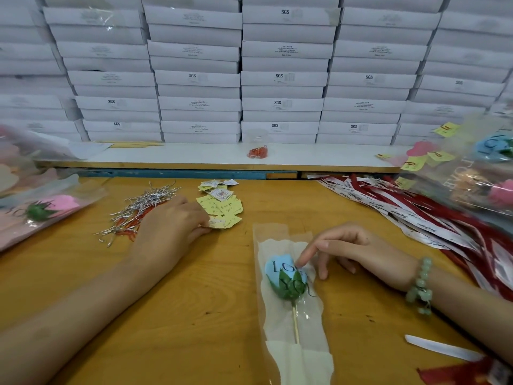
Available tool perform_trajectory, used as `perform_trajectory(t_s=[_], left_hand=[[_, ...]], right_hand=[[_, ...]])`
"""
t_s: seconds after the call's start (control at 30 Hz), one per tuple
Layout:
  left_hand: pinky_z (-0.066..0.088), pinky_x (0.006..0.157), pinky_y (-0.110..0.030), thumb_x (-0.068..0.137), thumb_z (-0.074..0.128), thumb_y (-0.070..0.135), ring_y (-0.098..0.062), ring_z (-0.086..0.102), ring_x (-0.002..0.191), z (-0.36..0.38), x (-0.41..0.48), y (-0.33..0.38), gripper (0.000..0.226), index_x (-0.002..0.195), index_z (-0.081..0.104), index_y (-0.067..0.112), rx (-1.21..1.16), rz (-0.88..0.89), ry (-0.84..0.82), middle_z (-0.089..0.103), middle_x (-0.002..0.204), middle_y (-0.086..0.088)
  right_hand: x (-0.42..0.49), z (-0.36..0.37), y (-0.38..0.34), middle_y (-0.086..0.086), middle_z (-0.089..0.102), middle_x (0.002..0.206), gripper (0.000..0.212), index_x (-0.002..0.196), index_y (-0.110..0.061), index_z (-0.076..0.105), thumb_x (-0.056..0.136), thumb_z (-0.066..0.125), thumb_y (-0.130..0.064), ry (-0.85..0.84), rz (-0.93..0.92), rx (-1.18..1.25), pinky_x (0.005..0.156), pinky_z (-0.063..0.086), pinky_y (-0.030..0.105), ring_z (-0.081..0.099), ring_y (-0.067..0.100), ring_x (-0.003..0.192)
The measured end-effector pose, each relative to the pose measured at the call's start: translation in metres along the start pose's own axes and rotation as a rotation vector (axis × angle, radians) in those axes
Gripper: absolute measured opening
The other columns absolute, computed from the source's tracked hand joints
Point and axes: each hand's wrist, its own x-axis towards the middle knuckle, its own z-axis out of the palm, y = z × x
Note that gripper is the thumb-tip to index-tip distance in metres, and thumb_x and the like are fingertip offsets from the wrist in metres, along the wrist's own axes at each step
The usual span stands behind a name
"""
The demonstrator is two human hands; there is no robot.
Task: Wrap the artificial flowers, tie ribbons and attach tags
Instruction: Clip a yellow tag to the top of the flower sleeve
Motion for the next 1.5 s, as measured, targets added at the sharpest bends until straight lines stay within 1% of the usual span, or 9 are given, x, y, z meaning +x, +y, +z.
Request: perform_trajectory(t_s=[0.13, 0.27, 0.47, 0.63, 0.77, 0.93, 1.07, 1.37, 1.5], left_hand=[[0.053, 0.058, -0.036, 0.079, 0.078, 0.022, -0.022, 0.062, 0.078, -0.002, 0.001, 0.001, 0.007, 0.081, 0.079, 0.016, 0.007, 0.046, 0.004, 0.074, 0.087, 0.005], [0.052, 0.057, -0.030, 0.069, 0.085, 0.004, -0.025, 0.067, 0.078, -0.004, 0.003, 0.007, 0.019, 0.085, 0.079, 0.013, 0.062, 0.095, 0.020, 0.073, 0.091, -0.001], [0.053, 0.046, -0.033, 0.067, 0.082, -0.008, -0.026, 0.066, 0.070, -0.006, 0.000, 0.016, 0.031, 0.095, 0.077, 0.006, -0.056, 0.157, 0.055, 0.066, 0.102, -0.012], [0.060, 0.055, -0.037, 0.068, 0.079, -0.014, -0.026, 0.071, 0.076, -0.008, -0.004, 0.024, 0.050, 0.115, 0.070, 0.002, -0.098, 0.315, 0.025, 0.068, 0.116, -0.011], [0.060, 0.058, -0.039, 0.091, 0.058, 0.000, -0.028, 0.071, 0.084, -0.007, -0.003, 0.026, 0.040, 0.131, 0.058, 0.002, -0.148, 0.325, 0.064, 0.062, 0.127, -0.013], [0.057, 0.069, -0.029, 0.083, 0.068, -0.005, -0.023, 0.070, 0.098, -0.003, -0.002, 0.027, 0.072, 0.142, 0.035, 0.022, -0.210, 0.257, 0.026, 0.051, 0.142, -0.001], [0.056, 0.067, -0.029, 0.080, 0.070, -0.005, -0.022, 0.069, 0.097, -0.005, 0.000, 0.027, 0.061, 0.134, 0.048, 0.011, -0.153, 0.340, -0.010, 0.049, 0.145, -0.006], [0.057, 0.071, -0.034, 0.082, 0.066, 0.001, -0.029, 0.067, 0.101, -0.009, 0.000, 0.028, 0.039, 0.120, 0.064, 0.003, 0.003, 0.448, 0.009, 0.060, 0.132, -0.015], [0.053, 0.082, -0.039, 0.090, 0.048, 0.009, -0.021, 0.059, 0.107, -0.011, 0.004, 0.018, 0.030, 0.116, 0.062, 0.010, -0.165, 0.105, 0.163, 0.062, 0.119, -0.005]], right_hand=[[0.004, -0.004, 0.003, 0.007, 0.075, 0.099, 0.037, 0.092, -0.012, 0.076, 0.093, 0.050, -0.038, 0.039, 0.017, 0.171, 0.042, 0.033, 0.015, 0.066, 0.010, 0.066], [0.016, -0.007, 0.005, 0.008, 0.070, 0.073, 0.034, 0.072, -0.011, 0.071, 0.091, 0.050, -0.030, 0.248, 0.153, 0.446, 0.032, 0.029, 0.011, 0.046, 0.004, 0.041], [0.050, 0.010, -0.002, -0.003, 0.061, 0.055, 0.039, 0.064, -0.014, 0.057, 0.099, 0.046, -0.026, 0.436, 0.433, 0.248, 0.032, 0.022, 0.013, 0.036, 0.003, 0.036], [0.075, 0.031, -0.007, -0.006, 0.057, 0.046, 0.041, 0.059, -0.014, 0.056, 0.098, 0.049, -0.024, 0.573, 0.365, 0.249, 0.036, 0.031, 0.011, 0.041, 0.002, 0.033], [0.085, 0.042, -0.004, -0.004, 0.059, 0.059, 0.038, 0.061, -0.015, 0.056, 0.097, 0.051, -0.026, 0.763, 0.232, 0.268, 0.044, 0.036, 0.018, 0.040, 0.003, 0.038], [0.081, 0.053, -0.011, -0.012, 0.063, 0.071, 0.019, 0.088, -0.014, 0.062, 0.094, 0.058, -0.031, 0.591, -0.031, 0.194, 0.052, 0.046, 0.015, 0.052, -0.004, 0.056], [0.079, 0.056, -0.012, 0.000, 0.055, 0.067, 0.009, 0.099, -0.015, 0.063, 0.091, 0.065, -0.017, 0.456, -0.058, 0.225, 0.057, 0.048, 0.032, 0.052, 0.013, 0.062], [0.079, 0.050, -0.005, 0.016, 0.058, 0.082, 0.024, 0.109, -0.013, 0.070, 0.097, 0.052, -0.005, 0.486, -0.015, 0.231, 0.058, 0.049, 0.029, 0.054, 0.020, 0.062], [0.078, 0.049, -0.006, 0.009, 0.063, 0.082, 0.022, 0.114, -0.011, 0.067, 0.094, 0.057, -0.006, 0.349, 0.027, 0.134, 0.069, 0.054, 0.026, 0.061, 0.020, 0.077]])
